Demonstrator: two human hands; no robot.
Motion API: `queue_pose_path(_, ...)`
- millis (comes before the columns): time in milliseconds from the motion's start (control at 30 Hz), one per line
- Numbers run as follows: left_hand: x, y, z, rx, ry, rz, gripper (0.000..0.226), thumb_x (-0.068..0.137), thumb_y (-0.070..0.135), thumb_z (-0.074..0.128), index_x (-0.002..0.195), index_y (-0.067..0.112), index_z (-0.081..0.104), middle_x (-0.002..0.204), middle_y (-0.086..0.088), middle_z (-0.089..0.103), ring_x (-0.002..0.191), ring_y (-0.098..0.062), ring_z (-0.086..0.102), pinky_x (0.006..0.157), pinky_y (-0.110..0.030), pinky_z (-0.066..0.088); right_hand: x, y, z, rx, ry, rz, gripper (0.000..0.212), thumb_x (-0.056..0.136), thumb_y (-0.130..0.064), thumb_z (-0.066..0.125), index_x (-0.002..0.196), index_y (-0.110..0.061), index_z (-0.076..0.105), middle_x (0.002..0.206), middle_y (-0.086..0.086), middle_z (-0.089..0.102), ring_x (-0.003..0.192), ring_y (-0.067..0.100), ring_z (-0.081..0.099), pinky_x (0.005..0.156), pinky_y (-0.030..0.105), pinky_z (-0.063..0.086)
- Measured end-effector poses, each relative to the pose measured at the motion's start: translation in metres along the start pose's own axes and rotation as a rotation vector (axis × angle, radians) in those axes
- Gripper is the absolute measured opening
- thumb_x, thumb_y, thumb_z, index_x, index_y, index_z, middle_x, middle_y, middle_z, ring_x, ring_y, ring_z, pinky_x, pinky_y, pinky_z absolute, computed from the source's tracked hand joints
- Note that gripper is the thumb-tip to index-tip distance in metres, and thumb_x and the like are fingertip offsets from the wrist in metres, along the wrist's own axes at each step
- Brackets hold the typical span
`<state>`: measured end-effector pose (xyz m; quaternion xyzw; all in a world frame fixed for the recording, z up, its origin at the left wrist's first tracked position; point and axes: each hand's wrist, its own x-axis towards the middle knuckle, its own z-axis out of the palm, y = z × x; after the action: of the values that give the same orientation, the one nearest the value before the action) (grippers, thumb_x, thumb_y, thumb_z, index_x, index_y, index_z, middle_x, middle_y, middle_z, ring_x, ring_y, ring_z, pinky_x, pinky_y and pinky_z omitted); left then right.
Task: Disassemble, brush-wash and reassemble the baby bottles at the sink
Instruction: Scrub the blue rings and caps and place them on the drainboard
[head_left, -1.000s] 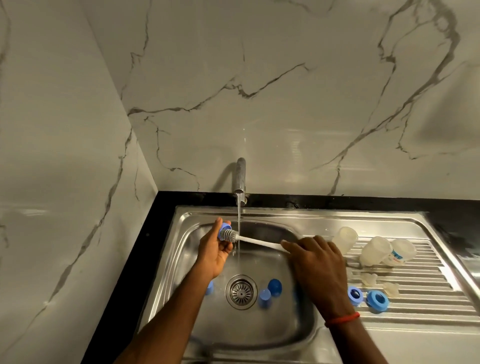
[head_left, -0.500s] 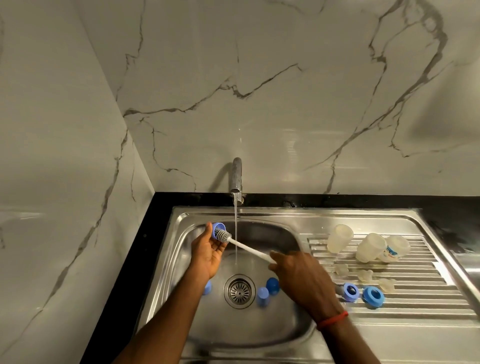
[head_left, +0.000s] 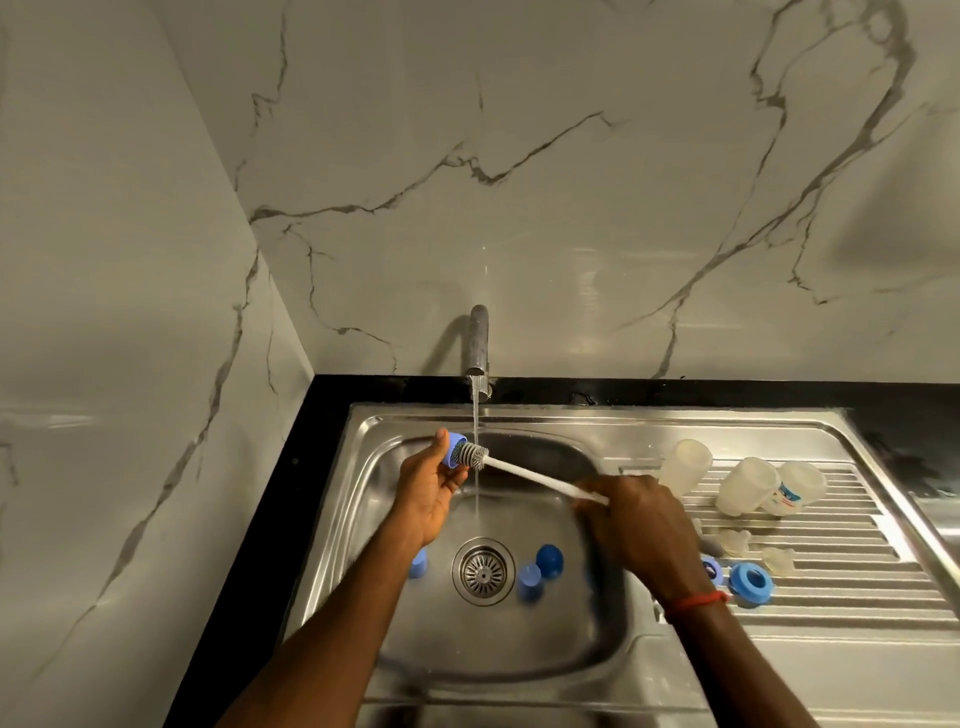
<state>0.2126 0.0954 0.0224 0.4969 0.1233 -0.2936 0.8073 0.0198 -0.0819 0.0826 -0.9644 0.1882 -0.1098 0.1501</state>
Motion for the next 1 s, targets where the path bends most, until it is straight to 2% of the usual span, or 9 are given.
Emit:
queue_pose_path(67,-0.002,-0.002,0.003,-0.006,0.026,-0.001,0.031,0.096,0.035,0.061,0.103,0.005,0.065,0.091,-0.013,0.067,0.080,-0.020,0.063,0.073,-0.028,0.054,-0.003,-0.005,0.003,-0.148,0.120,-0.075,0.024,0.082,-0.035,0.079,0.103,-0.024,0.074,0.072,0.003,0.070,0.059,0.019,0.066,0.053,0.023,0.043)
queue_pose_path(133,-0.004,-0.002,0.006,-0.067,0.047,-0.013,0.034,0.096,0.039,0.060,0.104,0.005,0.064,0.089,-0.013,0.067,0.079,-0.020,0.062,0.073,-0.028,0.053,-0.009,-0.009,0.013,-0.175,0.133,-0.122,0.024,0.083,-0.035,0.078,0.102,-0.023,0.072,0.067,0.000,0.064,0.053,0.016,0.060,0.046,0.023,0.043)
queue_pose_path(300,-0.002,0.003,0.003,-0.059,0.163,-0.014,0.042,0.094,0.049,0.062,0.102,0.008,0.063,0.084,-0.013,0.064,0.077,-0.024,0.063,0.058,-0.026,0.049,-0.022,-0.002,0.029,0.030,-0.045,-0.233,0.025,0.100,-0.039,0.054,0.115,-0.023,0.067,0.074,-0.002,0.064,0.060,0.015,0.061,0.058,0.030,0.054)
queue_pose_path(367,-0.004,-0.002,0.000,-0.017,0.194,-0.015,0.041,0.094,0.049,0.059,0.101,0.008,0.060,0.076,-0.012,0.060,0.063,-0.020,0.060,0.045,-0.023,0.043,-0.022,0.001,0.020,0.063,-0.071,-0.324,0.027,0.101,-0.039,0.052,0.113,-0.021,0.067,0.073,-0.001,0.064,0.058,0.015,0.060,0.056,0.031,0.054)
queue_pose_path(467,-0.010,-0.008,-0.003,0.001,0.204,-0.014,0.039,0.097,0.044,0.052,0.086,0.007,0.059,0.060,-0.009,0.058,0.042,-0.012,0.046,0.038,-0.018,0.031,-0.018,0.004,0.012,-0.073,0.048,-0.463,0.028,0.100,-0.043,0.049,0.116,-0.023,0.061,0.072,-0.002,0.063,0.053,0.014,0.059,0.048,0.029,0.054)
queue_pose_path(600,-0.007,0.001,-0.005,0.195,0.216,-0.002,0.036,0.094,0.038,0.049,0.073,0.011,0.057,0.057,-0.007,0.051,0.033,-0.009,0.035,0.034,-0.015,0.020,-0.017,0.002,0.012,-0.067,0.121,-0.348,0.029,0.088,-0.038,0.071,0.114,-0.025,0.071,0.079,-0.002,0.069,0.060,0.011,0.063,0.053,0.020,0.050)
queue_pose_path(700,-0.011,0.001,-0.003,0.258,0.214,-0.006,0.033,0.093,0.036,0.052,0.069,0.013,0.056,0.054,-0.003,0.049,0.034,-0.007,0.036,0.034,-0.016,0.021,-0.012,0.004,0.008,-0.136,0.275,-0.294,0.031,0.075,-0.027,0.086,0.104,-0.026,0.075,0.084,0.001,0.067,0.073,0.018,0.062,0.060,0.026,0.044)
queue_pose_path(867,-0.015,-0.002,-0.001,0.289,0.112,-0.081,0.040,0.095,0.037,0.044,0.066,0.012,0.056,0.043,0.001,0.042,0.033,-0.009,0.029,0.034,-0.016,0.016,-0.006,0.010,0.008,-0.264,0.479,-0.356,0.029,0.082,-0.023,0.081,0.109,-0.024,0.071,0.094,0.008,0.068,0.085,0.029,0.060,0.069,0.037,0.044)
queue_pose_path(1000,-0.013,0.008,0.000,0.319,0.108,-0.013,0.037,0.097,0.034,0.042,0.069,0.012,0.052,0.042,0.002,0.038,0.032,-0.007,0.026,0.033,-0.016,0.017,-0.007,0.012,0.011,-0.272,0.371,-0.388,0.031,0.093,-0.037,0.060,0.117,-0.018,0.067,0.084,0.009,0.067,0.069,0.026,0.062,0.059,0.036,0.049)
